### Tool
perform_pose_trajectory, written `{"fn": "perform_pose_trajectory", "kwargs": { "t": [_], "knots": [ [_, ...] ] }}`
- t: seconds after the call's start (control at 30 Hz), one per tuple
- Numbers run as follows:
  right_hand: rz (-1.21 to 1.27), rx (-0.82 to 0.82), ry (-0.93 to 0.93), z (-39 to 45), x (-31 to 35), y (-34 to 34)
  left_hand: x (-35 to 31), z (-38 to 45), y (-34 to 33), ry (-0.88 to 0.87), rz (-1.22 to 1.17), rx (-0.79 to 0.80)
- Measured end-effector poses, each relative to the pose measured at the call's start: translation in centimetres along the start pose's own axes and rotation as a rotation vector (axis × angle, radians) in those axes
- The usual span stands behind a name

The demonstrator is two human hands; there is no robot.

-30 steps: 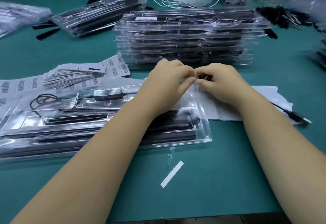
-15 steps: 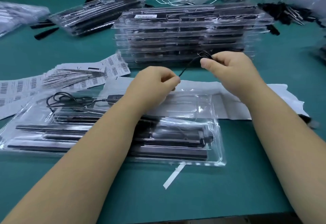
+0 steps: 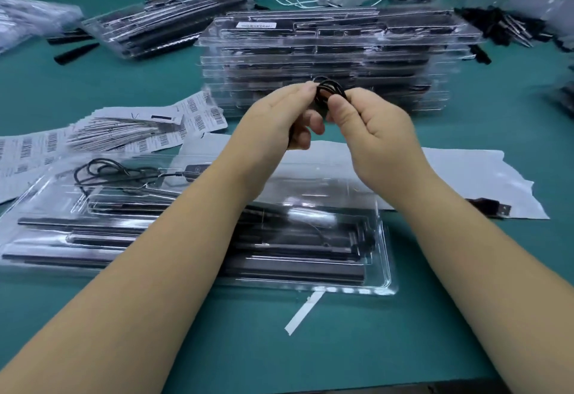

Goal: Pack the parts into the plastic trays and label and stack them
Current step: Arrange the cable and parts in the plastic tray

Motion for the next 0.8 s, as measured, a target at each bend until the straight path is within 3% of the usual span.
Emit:
{"fn": "perform_pose_trajectory", "kwargs": {
  "t": [0.1, 0.23, 0.37, 0.53, 0.63, 0.8],
  "knots": [
    [0.017, 0.009, 0.068, 0.4, 1.4, -0.8, 0.4, 0.6, -0.4, 0.059, 0.106, -0.047],
    [-0.163, 0.214, 0.184, 0.4, 2.6, -2.4, 0.3, 0.3, 0.3, 0.136, -0.119, -0.053],
    [-0.344, 0.327, 0.121, 0.0, 2.3, -2.6, 0.0, 0.0, 0.5, 0.159, -0.200, -0.161],
    [-0.372, 0.349, -0.069, -0.1, 1.2, 0.0, -0.3, 0.7, 2.3, 0.280, -0.832, -0.488],
    [-0.355, 0.538, -0.216, 0.2, 0.0, 2.3, -0.2, 0.8, 2.7, 0.295, -0.893, -0.504],
    [-0.069, 0.558, -0.442, 0.8, -1.9, 4.9, -0.1, 0.8, 2.7, 0.273, -0.901, -0.496]
  ]
}}
Point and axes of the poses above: each hand's wrist, its own z-axis towards the middle knuckle, its own y-axis out of the back of the hand, x = y × z, the point moved 1 cm from there along z, towards the middle knuckle, and after that the axes turned 5 degrees about -z, right-handed, at the moved point
